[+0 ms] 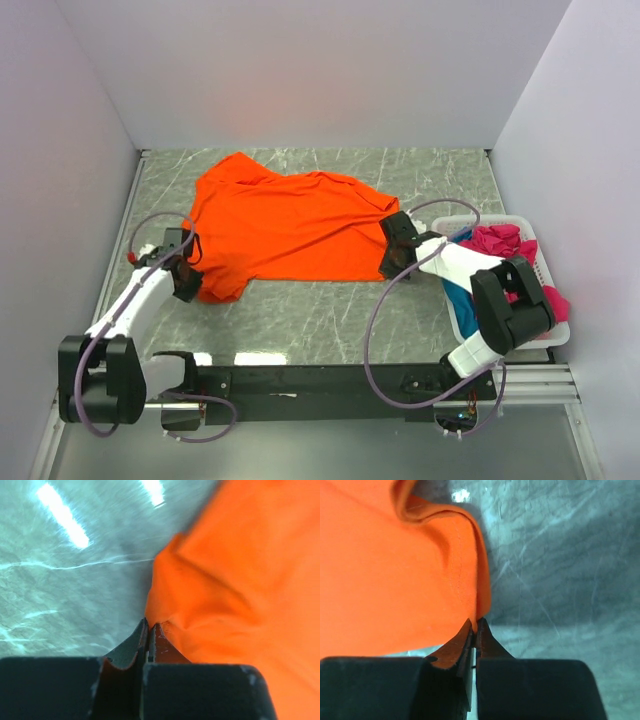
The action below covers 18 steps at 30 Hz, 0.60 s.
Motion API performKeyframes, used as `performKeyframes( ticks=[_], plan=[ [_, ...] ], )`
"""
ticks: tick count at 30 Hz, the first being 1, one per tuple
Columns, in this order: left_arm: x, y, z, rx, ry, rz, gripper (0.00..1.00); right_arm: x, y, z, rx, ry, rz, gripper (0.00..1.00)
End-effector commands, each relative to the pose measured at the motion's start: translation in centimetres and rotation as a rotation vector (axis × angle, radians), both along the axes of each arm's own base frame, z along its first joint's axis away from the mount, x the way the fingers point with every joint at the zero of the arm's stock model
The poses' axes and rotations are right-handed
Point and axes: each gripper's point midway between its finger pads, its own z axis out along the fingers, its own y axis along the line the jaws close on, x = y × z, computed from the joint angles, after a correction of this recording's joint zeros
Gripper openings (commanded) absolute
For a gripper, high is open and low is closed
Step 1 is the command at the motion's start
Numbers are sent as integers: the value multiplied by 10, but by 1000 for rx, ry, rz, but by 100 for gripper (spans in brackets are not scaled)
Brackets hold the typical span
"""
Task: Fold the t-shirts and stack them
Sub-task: Flatten the tshirt out
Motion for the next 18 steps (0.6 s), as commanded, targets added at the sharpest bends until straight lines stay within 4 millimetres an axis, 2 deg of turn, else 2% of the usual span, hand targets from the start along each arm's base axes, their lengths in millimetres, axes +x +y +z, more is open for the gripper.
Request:
performKeyframes(
  ticks=[1, 2, 3, 4, 5, 6, 8, 9, 10, 11, 12, 14, 15, 16, 17, 18],
  plan=[
    [36, 7, 64, 30, -209, 32, 1, 19, -2, 52, -28, -128, 10, 0],
    [41, 9, 84, 34, -274, 42, 1, 19, -8, 74, -43, -174, -2, 0],
    [52, 10, 112, 39, -351, 50, 1, 22, -11, 88, -48, -207, -5, 0],
    [56, 13, 130, 50, -402, 60, 1, 28, -10, 110, -43, -260, -3, 0],
    [58, 14, 153, 52, -473, 67, 1, 25, -14, 131, -34, -303, -11, 0],
    [63, 15, 183, 53, -551, 74, 1, 30, -15, 154, -28, -360, -18, 0],
    [63, 20, 223, 70, -662, 93, 1, 24, -21, 191, -14, -443, -7, 0],
    [63, 23, 257, 78, -745, 100, 1, 24, -24, 216, -6, -500, -14, 0],
    [61, 27, 277, 94, -793, 116, 1, 21, -27, 231, -5, -532, -14, 0],
    [57, 28, 300, 104, -847, 110, 1, 11, -32, 253, 9, -582, -13, 0],
    [52, 28, 337, 105, -940, 105, 1, 8, -33, 283, 35, -649, -8, 0],
    [40, 25, 384, 119, -1067, 66, 1, -9, -35, 319, 74, -731, 29, 0],
    [29, 25, 414, 125, -1148, 56, 1, -17, -37, 347, 105, -795, 37, 0],
    [21, 25, 432, 131, -1207, 49, 1, -25, -35, 362, 131, -829, 61, 0],
    [4, 27, 451, 157, -1272, 46, 1, -38, -39, 381, 159, -883, 62, 0],
    [-10, 28, 478, 175, -1367, 48, 1, -48, -41, 403, 190, -940, 67, 0]
  ],
)
